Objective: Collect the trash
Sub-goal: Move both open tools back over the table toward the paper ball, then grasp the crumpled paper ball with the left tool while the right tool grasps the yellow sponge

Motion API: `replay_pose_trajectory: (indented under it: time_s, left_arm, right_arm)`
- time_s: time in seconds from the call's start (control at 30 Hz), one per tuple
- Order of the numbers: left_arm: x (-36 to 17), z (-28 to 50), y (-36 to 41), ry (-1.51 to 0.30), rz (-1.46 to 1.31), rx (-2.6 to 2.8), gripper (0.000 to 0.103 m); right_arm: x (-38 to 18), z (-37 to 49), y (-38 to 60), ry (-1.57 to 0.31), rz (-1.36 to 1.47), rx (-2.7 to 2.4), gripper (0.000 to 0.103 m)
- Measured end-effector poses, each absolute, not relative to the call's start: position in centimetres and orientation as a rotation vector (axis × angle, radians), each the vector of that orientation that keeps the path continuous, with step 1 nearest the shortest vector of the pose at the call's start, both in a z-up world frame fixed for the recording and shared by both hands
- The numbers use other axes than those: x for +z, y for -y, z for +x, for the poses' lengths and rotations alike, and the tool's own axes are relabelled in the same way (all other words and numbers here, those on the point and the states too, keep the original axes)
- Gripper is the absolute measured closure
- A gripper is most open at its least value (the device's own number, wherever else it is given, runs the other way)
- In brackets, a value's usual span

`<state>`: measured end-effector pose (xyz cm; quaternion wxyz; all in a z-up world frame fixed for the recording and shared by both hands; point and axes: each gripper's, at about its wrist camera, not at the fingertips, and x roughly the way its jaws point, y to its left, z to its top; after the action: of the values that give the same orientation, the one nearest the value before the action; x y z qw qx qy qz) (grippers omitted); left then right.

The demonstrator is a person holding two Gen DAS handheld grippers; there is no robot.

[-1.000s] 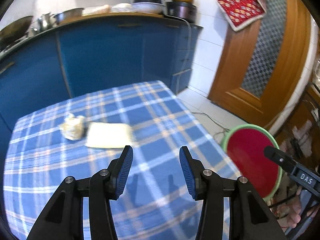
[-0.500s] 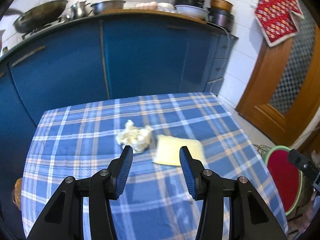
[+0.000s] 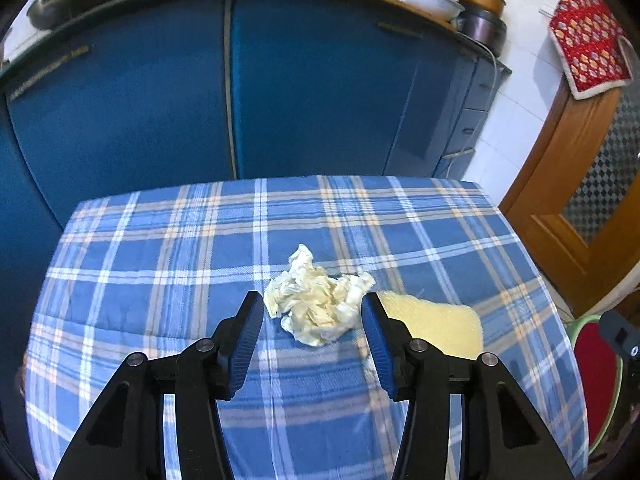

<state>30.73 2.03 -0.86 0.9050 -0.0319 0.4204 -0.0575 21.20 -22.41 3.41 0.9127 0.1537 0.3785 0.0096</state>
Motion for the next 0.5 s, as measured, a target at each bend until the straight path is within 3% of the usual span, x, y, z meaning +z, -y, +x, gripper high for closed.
replay_pose_trajectory:
  time_s: [0.33,0.43,0.5]
  left_arm:
    - [-4.1,33.3,-2.7,-0.94,-0.144,-0.107,0.047]
    - [-4.4,33.2,-2.7,-0.91,-0.138,-0.097,0.049]
    - [-4.5,33.2,-2.8,-0.896,-0.132,-0.094,0.056]
  right_arm:
    - [1.5,24.4,20.5,-0.834,0.286,0.043,0.031]
    - [1.0,25.3,19.5,-0.848,0.263,0.06,0.031]
    - [0.6,25.7,18.9,-0.858,0.251,0.07,0.031]
